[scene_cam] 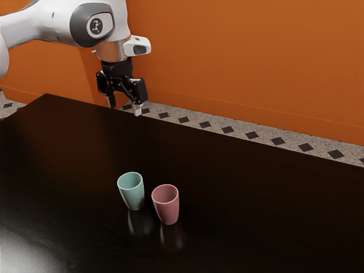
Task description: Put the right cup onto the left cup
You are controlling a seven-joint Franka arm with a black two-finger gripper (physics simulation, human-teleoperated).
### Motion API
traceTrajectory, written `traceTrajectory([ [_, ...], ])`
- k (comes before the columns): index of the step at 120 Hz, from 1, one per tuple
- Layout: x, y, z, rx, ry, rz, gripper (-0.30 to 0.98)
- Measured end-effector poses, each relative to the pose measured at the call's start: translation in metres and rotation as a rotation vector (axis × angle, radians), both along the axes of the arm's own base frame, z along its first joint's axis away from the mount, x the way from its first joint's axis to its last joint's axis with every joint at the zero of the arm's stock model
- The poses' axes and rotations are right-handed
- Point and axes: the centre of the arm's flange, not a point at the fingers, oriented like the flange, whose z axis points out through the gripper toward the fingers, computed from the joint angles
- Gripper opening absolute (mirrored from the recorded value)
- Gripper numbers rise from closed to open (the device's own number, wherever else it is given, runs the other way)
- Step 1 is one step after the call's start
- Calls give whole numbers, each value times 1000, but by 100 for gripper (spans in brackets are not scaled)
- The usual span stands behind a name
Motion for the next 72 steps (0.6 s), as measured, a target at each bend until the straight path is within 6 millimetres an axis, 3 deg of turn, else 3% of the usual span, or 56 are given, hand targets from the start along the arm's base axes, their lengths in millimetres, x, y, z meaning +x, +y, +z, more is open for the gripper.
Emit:
traceTrajectory([
  [30,3,-6,-5,-1,-7,-9,69],
  [72,0,-33,-56,-34,19,-36,69],
])
